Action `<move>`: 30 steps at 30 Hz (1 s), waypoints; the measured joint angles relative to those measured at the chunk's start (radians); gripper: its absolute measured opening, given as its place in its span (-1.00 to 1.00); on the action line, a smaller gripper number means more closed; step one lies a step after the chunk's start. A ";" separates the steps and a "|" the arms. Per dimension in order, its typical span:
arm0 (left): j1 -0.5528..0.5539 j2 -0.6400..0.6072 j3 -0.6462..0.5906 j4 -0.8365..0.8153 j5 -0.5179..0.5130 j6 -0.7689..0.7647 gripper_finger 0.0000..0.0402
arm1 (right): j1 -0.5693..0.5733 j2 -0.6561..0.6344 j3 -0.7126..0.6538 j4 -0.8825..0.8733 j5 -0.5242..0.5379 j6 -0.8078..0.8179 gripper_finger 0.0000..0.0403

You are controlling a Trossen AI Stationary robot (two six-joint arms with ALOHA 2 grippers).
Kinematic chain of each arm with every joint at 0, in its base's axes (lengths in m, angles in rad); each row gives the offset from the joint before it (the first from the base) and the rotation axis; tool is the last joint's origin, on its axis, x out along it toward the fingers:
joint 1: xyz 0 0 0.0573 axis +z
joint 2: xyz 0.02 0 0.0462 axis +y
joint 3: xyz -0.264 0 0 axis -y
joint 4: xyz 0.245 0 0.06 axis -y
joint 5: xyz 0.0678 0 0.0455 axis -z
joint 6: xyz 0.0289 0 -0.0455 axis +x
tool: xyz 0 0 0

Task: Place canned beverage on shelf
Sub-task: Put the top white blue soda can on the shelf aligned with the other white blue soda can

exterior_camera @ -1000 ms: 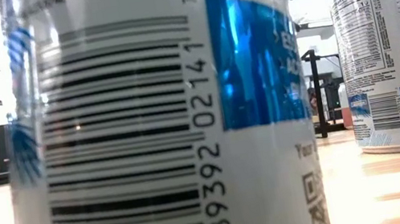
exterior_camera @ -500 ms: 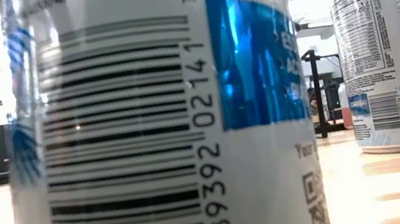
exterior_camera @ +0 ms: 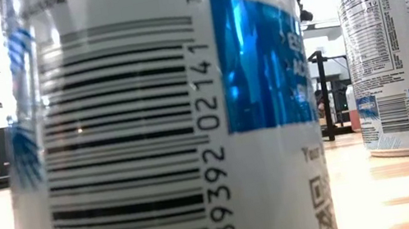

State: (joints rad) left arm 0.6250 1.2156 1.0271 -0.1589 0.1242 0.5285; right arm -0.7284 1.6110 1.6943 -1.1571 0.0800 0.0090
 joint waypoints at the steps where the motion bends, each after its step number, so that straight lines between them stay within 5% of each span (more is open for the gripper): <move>1: 0.000 0.000 0.000 -0.001 0.000 0.000 -1.00 | 0.000 -0.007 0.000 -0.007 0.000 0.001 -1.00; 12: 0.001 -0.051 0.000 -0.036 -0.007 0.005 -1.00 | -0.030 -0.154 -0.011 -0.017 0.031 0.051 -1.00; 23: 0.166 -0.132 0.000 -0.194 -0.138 -0.024 -1.00 | -0.034 -0.406 -0.405 0.363 0.003 0.152 -1.00; 26: 0.201 -0.127 0.000 -0.197 -0.002 -0.079 -1.00 | 0.005 -0.442 -0.466 0.405 -0.058 0.183 -1.00; 30: 0.181 -0.126 0.000 -0.168 0.367 -0.110 -1.00 | 0.126 -0.475 -0.489 0.399 -0.103 0.193 -1.00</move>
State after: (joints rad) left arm 0.8057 1.0897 1.0271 -0.3271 0.4913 0.4187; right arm -0.6028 1.1356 1.2057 -0.7578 -0.0230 0.2020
